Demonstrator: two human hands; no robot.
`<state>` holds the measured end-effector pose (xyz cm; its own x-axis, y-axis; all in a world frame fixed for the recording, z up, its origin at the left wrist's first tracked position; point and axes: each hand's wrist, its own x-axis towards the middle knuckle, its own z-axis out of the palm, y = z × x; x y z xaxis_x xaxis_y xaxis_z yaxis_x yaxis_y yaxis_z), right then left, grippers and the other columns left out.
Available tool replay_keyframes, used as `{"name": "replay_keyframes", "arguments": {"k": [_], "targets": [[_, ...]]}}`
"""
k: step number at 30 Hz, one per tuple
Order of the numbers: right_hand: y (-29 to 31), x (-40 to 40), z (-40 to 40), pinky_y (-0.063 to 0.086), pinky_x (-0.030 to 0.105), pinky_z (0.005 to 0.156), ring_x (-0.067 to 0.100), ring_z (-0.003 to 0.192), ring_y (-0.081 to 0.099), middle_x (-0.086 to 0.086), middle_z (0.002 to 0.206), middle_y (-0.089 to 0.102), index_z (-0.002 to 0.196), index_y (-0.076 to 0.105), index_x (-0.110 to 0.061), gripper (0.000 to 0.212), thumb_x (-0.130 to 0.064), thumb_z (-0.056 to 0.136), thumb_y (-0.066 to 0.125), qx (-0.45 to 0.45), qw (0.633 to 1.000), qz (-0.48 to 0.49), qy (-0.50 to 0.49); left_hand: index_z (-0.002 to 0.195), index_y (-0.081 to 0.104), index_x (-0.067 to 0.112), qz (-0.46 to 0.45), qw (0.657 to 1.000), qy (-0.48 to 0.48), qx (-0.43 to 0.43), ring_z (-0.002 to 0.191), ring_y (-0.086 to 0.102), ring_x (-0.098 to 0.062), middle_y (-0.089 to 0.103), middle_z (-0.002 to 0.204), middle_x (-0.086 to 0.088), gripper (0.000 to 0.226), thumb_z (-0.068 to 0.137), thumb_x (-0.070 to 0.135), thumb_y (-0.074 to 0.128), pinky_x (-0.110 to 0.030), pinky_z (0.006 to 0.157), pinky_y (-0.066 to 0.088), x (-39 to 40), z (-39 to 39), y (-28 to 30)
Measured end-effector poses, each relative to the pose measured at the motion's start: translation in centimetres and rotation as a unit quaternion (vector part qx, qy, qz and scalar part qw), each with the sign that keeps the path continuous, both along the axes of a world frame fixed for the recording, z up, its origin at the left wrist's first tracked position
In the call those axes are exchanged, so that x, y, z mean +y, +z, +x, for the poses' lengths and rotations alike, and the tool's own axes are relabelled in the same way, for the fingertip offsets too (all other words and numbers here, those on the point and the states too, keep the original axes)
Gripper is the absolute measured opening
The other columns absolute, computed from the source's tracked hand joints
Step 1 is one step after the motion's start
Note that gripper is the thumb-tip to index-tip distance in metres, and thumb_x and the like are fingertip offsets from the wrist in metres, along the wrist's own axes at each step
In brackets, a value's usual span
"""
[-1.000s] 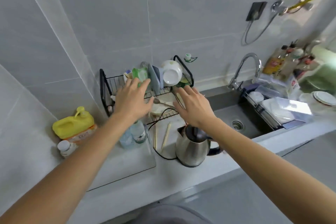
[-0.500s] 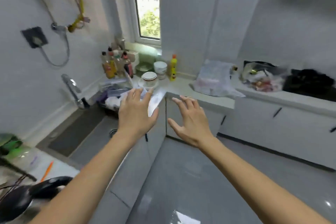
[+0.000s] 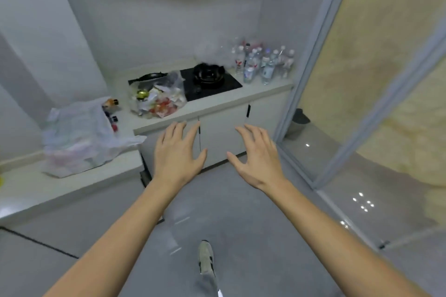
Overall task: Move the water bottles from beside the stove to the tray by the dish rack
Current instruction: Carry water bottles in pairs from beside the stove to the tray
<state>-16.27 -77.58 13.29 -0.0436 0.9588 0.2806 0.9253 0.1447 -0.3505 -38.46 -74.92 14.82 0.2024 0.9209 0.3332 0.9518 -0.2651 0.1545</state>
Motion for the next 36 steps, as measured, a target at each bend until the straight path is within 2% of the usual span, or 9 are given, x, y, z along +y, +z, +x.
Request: {"name": "replay_keyframes", "arguments": {"k": [3, 7, 13, 19, 24, 30, 36], "targets": [[0.0, 6.1, 3.4, 0.037, 0.047, 0.117, 0.025, 0.149, 0.032, 0.002, 0.161, 0.039, 0.158, 0.037, -0.028, 0.075, -0.067, 0.094, 0.045, -0.008, 0.999, 0.0, -0.032, 0.154, 0.048, 0.022, 0.011, 0.999, -0.037, -0.015, 0.141, 0.045, -0.034, 0.055, 0.147, -0.013, 0.071, 0.092, 0.056, 0.054, -0.051, 0.111, 0.043, 7.7, 3.6, -0.6], [0.5, 13.9, 7.9, 0.039, 0.048, 0.115, 0.025, 0.146, 0.035, 0.002, 0.157, 0.042, 0.157, 0.039, -0.027, 0.073, -0.064, 0.094, 0.051, -0.01, 0.997, 0.003, -0.074, 0.156, 0.045, 0.024, -0.022, 0.996, -0.05, -0.065, 0.146, 0.041, -0.034, 0.052, 0.151, -0.012, 0.073, 0.092, 0.054, 0.059, -0.052, 0.109, 0.045, 18.2, 8.8, -1.2], [0.6, 23.3, 14.2, 0.043, 0.052, 0.112, 0.026, 0.143, 0.039, 0.003, 0.155, 0.045, 0.157, 0.04, -0.026, 0.075, -0.063, 0.093, 0.052, 0.017, 0.991, -0.002, -0.131, 0.155, 0.046, 0.024, -0.035, 0.991, -0.113, -0.056, 0.143, 0.044, -0.034, 0.054, 0.148, -0.012, 0.071, 0.093, 0.053, 0.06, -0.052, 0.11, 0.045, 29.4, 16.1, -1.6], [-1.2, 33.7, 19.4, 0.041, 0.045, 0.115, 0.027, 0.138, 0.042, 0.006, 0.153, 0.047, 0.155, 0.041, -0.017, 0.077, -0.06, 0.093, 0.055, 0.017, 0.992, -0.007, -0.126, 0.158, 0.043, 0.025, -0.06, 0.987, -0.142, -0.05, 0.143, 0.043, -0.031, 0.052, 0.151, -0.01, 0.071, 0.095, 0.053, 0.061, -0.051, 0.104, 0.048, 39.8, 20.9, -3.0], [-3.4, 43.9, 25.1, 0.045, 0.045, 0.111, 0.028, 0.139, 0.041, 0.004, 0.155, 0.044, 0.157, 0.037, -0.019, 0.078, -0.054, 0.093, 0.064, 0.027, 0.993, -0.009, -0.113, 0.16, 0.039, 0.028, -0.085, 0.985, -0.144, -0.042, 0.146, 0.038, -0.026, 0.048, 0.153, -0.005, 0.072, 0.096, 0.053, 0.06, -0.049, 0.102, 0.047, 48.6, 26.9, -4.8], [-5.0, 55.5, 32.5, 0.047, 0.049, 0.108, 0.031, 0.14, 0.038, 0.003, 0.159, 0.037, 0.16, 0.032, -0.022, 0.081, -0.047, 0.092, 0.069, 0.046, 0.993, -0.074, -0.083, 0.161, 0.036, 0.028, -0.114, 0.988, -0.097, -0.028, 0.143, 0.039, -0.027, 0.049, 0.149, -0.003, 0.074, 0.095, 0.052, 0.061, -0.048, 0.102, 0.047, 59.8, 33.3, -5.7], [-6.7, 65.2, 37.8, 0.049, 0.045, 0.103, 0.032, 0.135, 0.042, 0.003, 0.157, 0.037, 0.159, 0.032, -0.022, 0.081, -0.042, 0.091, 0.072, 0.049, 0.991, -0.116, -0.051, 0.162, 0.034, 0.029, -0.154, 0.984, -0.07, -0.047, 0.141, 0.042, -0.031, 0.048, 0.152, -0.004, 0.073, 0.096, 0.05, 0.061, -0.05, 0.102, 0.05, 67.8, 37.8, -7.3]]}}
